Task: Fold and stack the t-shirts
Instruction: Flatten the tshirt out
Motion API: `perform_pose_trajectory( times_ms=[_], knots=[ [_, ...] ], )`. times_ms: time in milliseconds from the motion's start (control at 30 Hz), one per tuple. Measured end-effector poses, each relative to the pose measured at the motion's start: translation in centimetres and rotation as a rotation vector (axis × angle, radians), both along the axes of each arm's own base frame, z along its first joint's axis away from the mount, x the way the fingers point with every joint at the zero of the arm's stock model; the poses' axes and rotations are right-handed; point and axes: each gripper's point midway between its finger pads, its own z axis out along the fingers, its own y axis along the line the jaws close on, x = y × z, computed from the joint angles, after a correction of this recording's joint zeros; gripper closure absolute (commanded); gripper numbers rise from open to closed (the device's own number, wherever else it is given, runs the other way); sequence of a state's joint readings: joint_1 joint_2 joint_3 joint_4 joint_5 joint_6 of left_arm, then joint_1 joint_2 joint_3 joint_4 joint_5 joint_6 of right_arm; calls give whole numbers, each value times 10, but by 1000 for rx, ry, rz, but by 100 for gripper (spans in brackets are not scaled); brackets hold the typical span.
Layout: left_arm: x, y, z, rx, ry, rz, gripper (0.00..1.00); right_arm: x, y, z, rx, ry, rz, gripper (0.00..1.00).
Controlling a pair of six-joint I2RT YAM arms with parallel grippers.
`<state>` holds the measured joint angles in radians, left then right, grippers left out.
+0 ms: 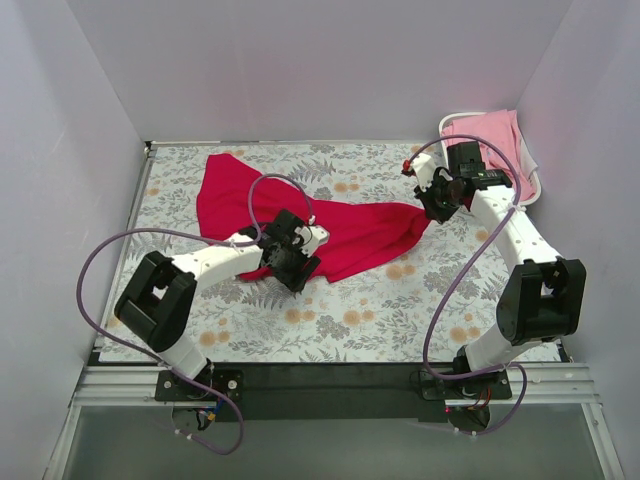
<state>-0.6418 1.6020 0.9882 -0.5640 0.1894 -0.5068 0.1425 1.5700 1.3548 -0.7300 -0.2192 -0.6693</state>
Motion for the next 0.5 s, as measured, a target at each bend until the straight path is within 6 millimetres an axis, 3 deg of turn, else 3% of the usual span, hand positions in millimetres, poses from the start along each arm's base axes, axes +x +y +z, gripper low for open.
perform_pose_trajectory(
  times_ms=[133,200,233,300,367,500],
  knots=[
    [6,-1,-16,54,-18,22,53,-4,-1,-5,-2,15,0,99],
    [6,-1,-23,74,-17,28,62,-6,-1,-7,-4,19,0,99],
    [6,-1,-25,83,-23,28,68,-7,-1,-7,-4,21,0,99],
    [6,-3,-25,89,-35,32,90,-7,-1,-7,-6,21,1,99],
    [5,-4,-26,96,-40,25,100,-7,-2,-7,-8,18,1,99],
    [-3,-2,-21,120,-10,1,100,-7,-2,-6,-11,16,5,99]
  ],
)
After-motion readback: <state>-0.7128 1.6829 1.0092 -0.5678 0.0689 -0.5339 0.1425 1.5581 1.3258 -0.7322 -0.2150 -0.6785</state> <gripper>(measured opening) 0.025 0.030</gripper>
